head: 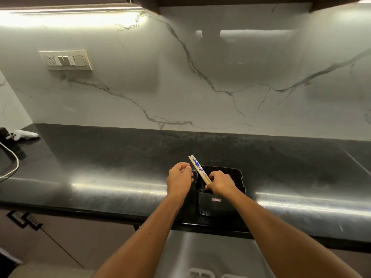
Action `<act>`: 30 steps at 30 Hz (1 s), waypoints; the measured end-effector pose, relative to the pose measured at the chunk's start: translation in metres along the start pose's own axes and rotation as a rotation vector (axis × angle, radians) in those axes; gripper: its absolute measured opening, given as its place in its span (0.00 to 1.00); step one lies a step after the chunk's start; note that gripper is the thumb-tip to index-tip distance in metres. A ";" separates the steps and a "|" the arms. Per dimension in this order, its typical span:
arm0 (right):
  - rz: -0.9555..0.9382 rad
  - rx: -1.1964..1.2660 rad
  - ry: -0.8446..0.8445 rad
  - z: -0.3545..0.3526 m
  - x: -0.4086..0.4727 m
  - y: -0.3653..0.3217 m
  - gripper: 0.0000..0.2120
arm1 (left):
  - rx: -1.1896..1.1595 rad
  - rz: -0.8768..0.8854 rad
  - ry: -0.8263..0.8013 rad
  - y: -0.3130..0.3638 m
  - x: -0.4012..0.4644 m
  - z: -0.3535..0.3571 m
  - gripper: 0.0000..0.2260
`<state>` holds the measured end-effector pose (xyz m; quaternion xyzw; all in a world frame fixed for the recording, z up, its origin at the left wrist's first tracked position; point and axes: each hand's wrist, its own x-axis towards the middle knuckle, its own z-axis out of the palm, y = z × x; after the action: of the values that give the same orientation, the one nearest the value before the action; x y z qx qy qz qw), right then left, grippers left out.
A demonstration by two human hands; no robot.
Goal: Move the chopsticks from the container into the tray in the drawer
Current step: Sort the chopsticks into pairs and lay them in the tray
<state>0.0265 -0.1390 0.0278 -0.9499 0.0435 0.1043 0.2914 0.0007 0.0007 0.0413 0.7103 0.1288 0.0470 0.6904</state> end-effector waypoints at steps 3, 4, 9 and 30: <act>-0.006 -0.062 -0.027 0.001 0.004 0.002 0.09 | -0.004 -0.013 0.002 -0.002 0.001 -0.001 0.08; -0.008 -0.081 -0.030 0.001 0.005 0.002 0.09 | -0.005 -0.015 0.003 -0.003 0.002 -0.001 0.08; -0.012 -0.161 -0.034 0.002 0.008 0.002 0.09 | -0.035 -0.023 0.014 -0.005 0.003 -0.007 0.08; -0.380 0.368 0.168 -0.109 -0.031 -0.061 0.05 | -0.017 0.176 -0.407 0.037 -0.029 -0.005 0.09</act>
<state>0.0239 -0.1494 0.1556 -0.8775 -0.0930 -0.0410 0.4687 -0.0244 -0.0027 0.0811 0.7077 -0.0761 -0.0360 0.7015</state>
